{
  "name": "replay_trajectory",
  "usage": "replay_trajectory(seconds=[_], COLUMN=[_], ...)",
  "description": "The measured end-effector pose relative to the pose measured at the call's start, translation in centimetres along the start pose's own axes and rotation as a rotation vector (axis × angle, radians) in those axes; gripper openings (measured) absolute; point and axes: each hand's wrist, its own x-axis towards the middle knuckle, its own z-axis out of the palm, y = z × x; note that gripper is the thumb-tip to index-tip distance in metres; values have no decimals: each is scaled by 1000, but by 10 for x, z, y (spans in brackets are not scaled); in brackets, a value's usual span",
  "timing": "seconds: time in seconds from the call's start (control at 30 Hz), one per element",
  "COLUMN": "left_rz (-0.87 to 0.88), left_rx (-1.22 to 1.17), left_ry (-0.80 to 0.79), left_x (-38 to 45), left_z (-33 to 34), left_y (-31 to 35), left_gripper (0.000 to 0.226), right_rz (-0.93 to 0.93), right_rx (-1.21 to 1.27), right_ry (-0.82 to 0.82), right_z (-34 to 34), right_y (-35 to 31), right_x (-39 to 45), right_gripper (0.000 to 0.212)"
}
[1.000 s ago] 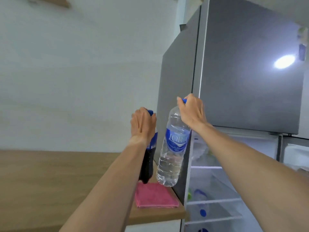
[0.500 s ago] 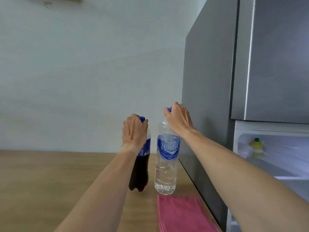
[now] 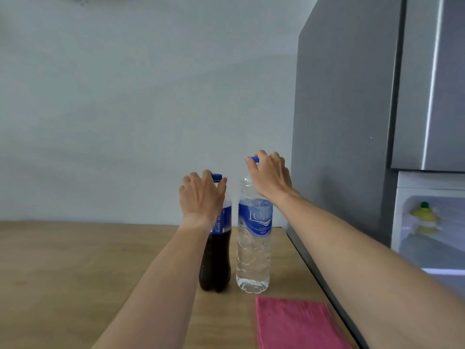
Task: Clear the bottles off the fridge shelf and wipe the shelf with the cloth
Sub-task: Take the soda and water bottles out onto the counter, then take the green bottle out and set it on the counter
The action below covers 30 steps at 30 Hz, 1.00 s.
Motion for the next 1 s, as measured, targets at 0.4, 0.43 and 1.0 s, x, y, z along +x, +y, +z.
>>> replay_trajectory(seconds=[0.4,0.43,1.0], left_rz=[166,178,442], left_rx=[97,90,-215], left_ry=[-108,-86,-151], left_x=[-19,-24,-213], left_z=[-41,-45,-30], left_y=[10,12,134], left_gripper=[61,60,57], right_rz=[-32,-38,6], right_rx=[-151,-156,-316], right_ry=[-268,-264,-192], right_z=[-41,-46,-165], right_y=[4,4,113], right_x=[-47,-52,-236], right_gripper=[67,65,62])
